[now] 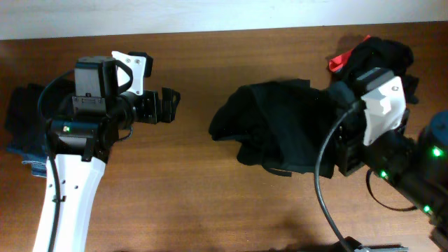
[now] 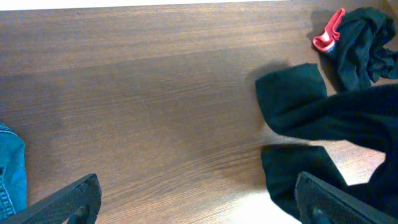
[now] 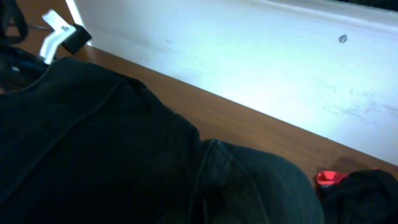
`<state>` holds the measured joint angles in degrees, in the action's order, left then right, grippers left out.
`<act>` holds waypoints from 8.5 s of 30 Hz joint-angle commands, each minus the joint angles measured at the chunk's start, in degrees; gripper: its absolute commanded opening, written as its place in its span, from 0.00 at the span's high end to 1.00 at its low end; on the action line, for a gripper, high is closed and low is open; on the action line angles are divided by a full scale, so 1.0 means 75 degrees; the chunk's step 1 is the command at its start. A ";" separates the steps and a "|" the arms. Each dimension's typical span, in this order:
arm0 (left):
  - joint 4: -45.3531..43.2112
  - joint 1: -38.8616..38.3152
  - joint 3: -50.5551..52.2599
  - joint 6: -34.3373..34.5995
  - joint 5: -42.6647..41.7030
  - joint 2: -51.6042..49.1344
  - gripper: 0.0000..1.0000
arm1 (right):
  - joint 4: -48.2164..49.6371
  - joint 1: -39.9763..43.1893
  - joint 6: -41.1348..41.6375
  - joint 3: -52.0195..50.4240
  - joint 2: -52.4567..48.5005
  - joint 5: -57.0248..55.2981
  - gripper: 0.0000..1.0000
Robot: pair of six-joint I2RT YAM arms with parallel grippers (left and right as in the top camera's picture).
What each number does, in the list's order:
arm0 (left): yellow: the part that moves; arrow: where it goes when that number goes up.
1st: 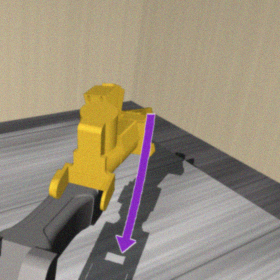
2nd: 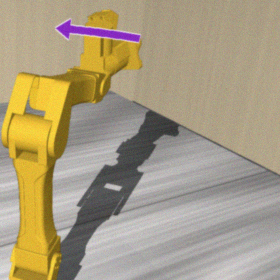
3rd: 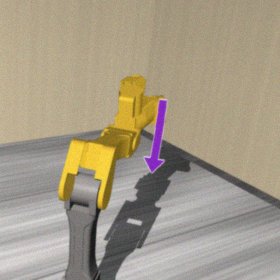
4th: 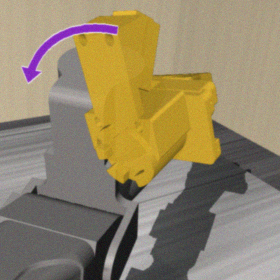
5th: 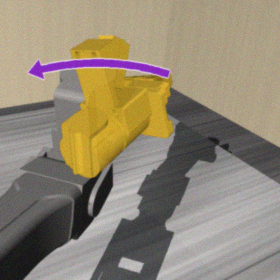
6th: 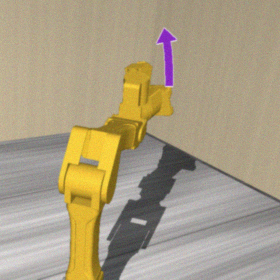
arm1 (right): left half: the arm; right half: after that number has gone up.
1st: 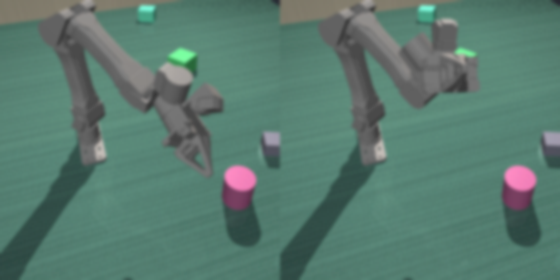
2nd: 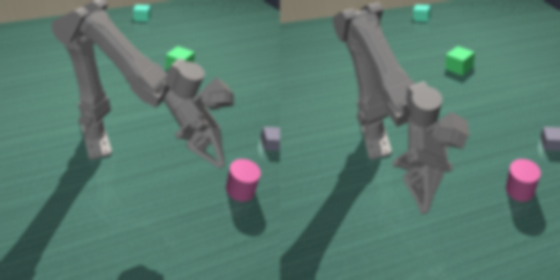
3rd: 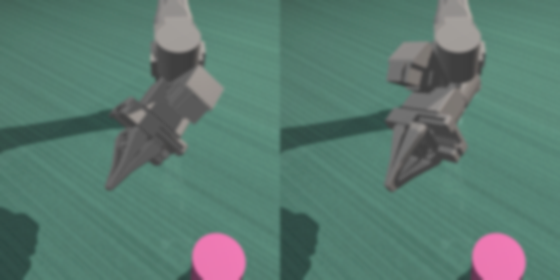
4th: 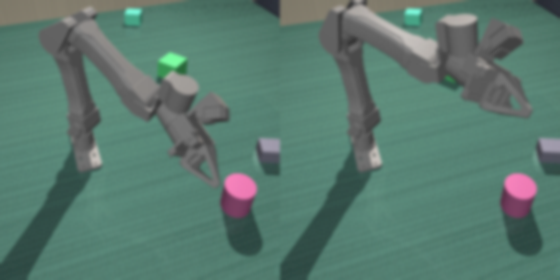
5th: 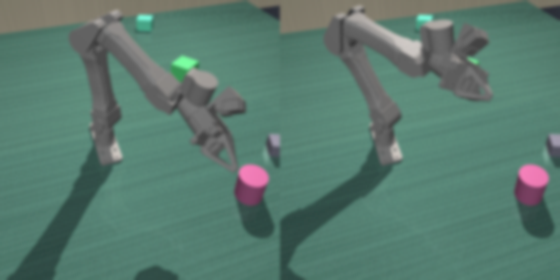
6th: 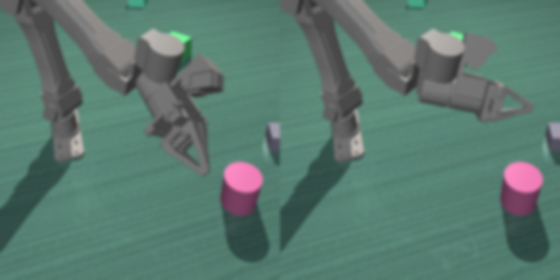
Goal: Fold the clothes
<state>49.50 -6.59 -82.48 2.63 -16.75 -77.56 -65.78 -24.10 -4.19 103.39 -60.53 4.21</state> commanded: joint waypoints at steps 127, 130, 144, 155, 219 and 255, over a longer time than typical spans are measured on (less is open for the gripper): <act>-0.0892 -0.0003 -0.0096 -0.5546 -0.5514 0.2186 0.18 | -0.0399 -0.0023 -0.0178 0.3960 -0.1524 0.5018 0.96; -0.1000 -0.0003 -0.0099 -0.5625 -0.5523 0.2259 0.36 | -0.0425 -0.0020 -0.0178 0.3960 -0.1524 0.5015 0.96; -0.1180 -0.0003 -0.0647 -0.4564 -0.3570 0.2906 1.00 | -0.0702 -0.0020 0.0562 0.3958 -0.1734 0.2769 0.96; -0.0769 -0.0003 -0.1699 -0.3888 -0.2672 0.3002 1.00 | -0.1343 -0.0020 0.1422 0.3958 -0.2984 -0.0565 0.94; -0.5665 -0.2742 -0.4441 -0.4179 1.0474 -0.2291 1.00 | -0.2961 -0.0035 0.0589 0.3952 -0.5088 0.1617 0.20; -0.8259 -0.2821 -0.5869 -0.5796 1.1124 -0.2515 1.00 | 0.5164 -0.0338 1.2109 0.0746 -0.6082 0.7367 0.01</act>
<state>-11.46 -27.73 -124.11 -40.36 69.89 -97.10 -31.14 -25.12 70.39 110.19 -106.56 55.07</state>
